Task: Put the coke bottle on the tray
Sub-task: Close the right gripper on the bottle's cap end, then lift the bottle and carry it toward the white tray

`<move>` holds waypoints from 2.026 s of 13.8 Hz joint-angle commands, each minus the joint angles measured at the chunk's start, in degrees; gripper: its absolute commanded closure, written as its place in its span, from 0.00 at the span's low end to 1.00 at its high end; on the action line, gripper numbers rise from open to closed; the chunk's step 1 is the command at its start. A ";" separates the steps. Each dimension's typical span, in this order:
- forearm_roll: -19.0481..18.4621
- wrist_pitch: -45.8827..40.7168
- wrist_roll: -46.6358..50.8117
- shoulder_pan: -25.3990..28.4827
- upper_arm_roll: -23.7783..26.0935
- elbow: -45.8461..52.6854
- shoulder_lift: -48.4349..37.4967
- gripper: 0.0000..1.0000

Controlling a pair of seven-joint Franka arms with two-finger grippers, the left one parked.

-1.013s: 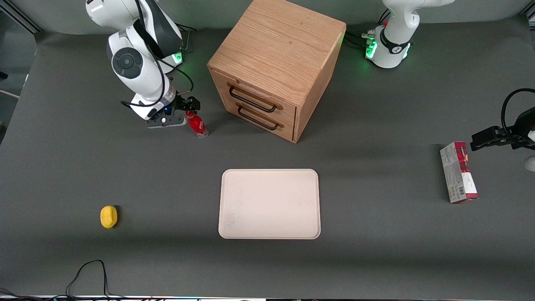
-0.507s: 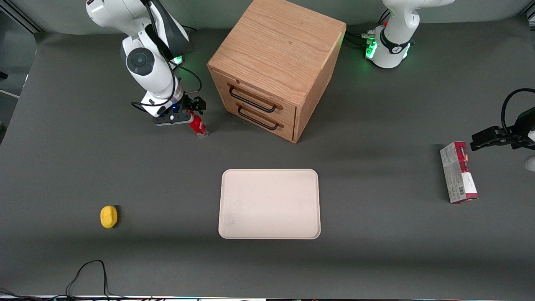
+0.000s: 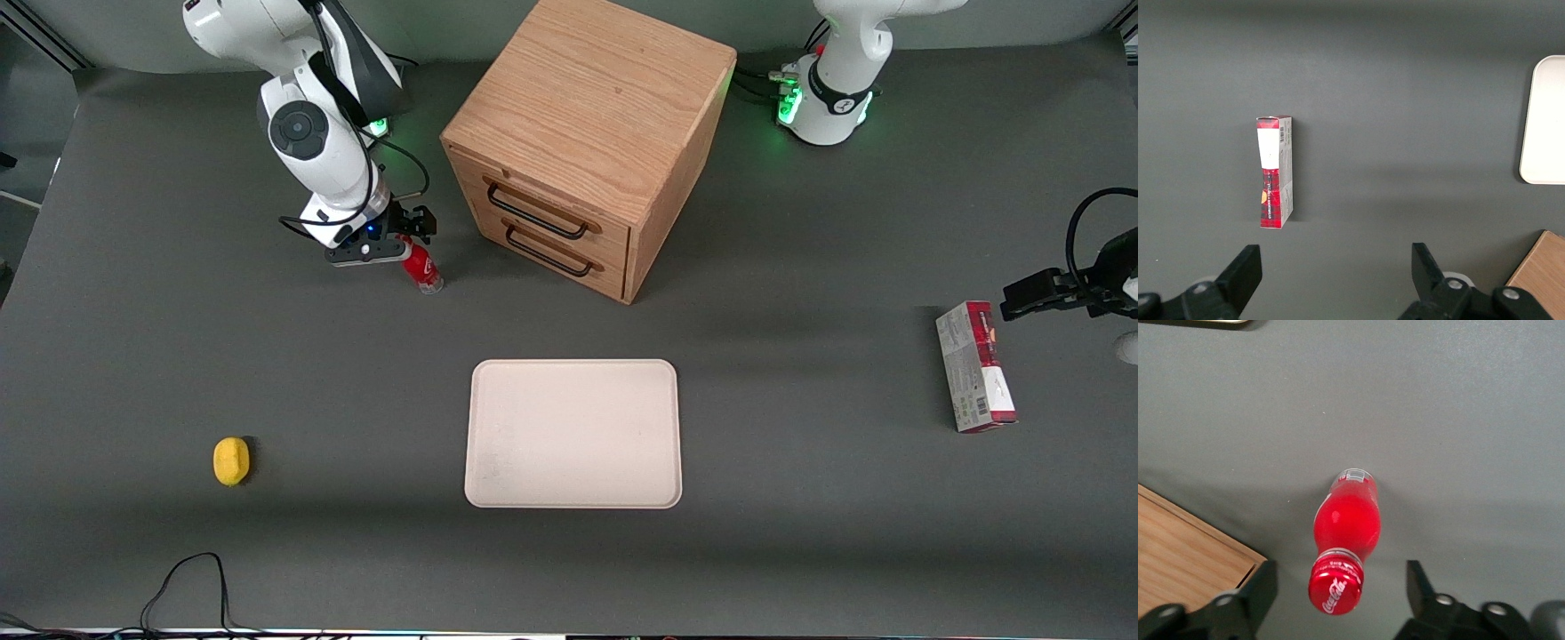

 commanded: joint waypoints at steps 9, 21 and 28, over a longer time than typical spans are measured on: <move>0.82 -3.73 2.04 0.19 -0.51 1.48 -3.95 1.00; -1.20 -51.72 -13.16 -1.48 -14.23 45.49 -1.43 1.00; 0.54 -58.86 -10.29 -2.71 -13.96 66.32 15.16 1.00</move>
